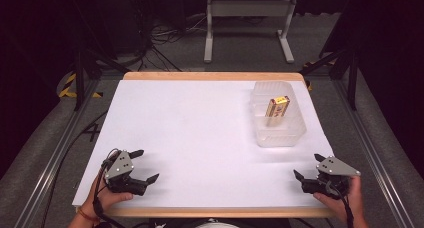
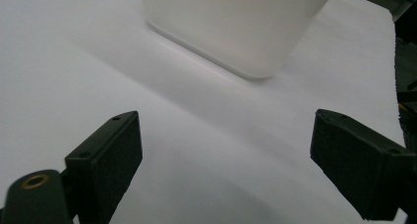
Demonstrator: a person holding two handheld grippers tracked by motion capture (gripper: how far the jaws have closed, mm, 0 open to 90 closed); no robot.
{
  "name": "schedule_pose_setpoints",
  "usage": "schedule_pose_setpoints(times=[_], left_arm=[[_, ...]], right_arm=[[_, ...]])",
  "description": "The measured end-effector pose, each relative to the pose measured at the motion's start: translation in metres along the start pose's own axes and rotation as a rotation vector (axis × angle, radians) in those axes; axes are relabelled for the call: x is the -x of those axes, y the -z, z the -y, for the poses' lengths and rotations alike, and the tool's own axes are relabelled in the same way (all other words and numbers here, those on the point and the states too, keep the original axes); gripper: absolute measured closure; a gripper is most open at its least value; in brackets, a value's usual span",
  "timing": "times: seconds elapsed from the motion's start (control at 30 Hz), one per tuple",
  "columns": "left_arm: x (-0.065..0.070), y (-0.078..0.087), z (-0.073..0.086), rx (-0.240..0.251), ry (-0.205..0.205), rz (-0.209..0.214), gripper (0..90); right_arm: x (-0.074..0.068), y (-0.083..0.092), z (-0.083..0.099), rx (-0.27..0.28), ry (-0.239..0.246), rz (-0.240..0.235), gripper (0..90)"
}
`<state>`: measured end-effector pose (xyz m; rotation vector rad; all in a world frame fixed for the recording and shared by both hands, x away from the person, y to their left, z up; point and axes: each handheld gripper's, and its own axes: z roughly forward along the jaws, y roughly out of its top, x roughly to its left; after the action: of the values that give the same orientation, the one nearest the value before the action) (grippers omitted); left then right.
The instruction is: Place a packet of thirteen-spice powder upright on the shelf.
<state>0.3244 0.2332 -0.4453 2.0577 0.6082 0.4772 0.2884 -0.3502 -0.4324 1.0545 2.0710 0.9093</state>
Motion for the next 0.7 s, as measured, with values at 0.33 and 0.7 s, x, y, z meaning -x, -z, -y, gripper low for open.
schedule_pose_setpoints(times=[0.33, 0.7], left_arm=[[0.0018, 0.0001, 0.0011, -0.006, -0.009, 0.003, 7.2], [0.0003, -0.0005, 0.0006, -0.003, -0.005, -0.003, 7.2]], right_arm=[[-0.0072, -0.003, 0.0013, -0.021, 0.025, 0.003, 11.8], [-0.0085, -0.0044, 0.0017, -0.024, 0.027, 0.013, 11.7]])
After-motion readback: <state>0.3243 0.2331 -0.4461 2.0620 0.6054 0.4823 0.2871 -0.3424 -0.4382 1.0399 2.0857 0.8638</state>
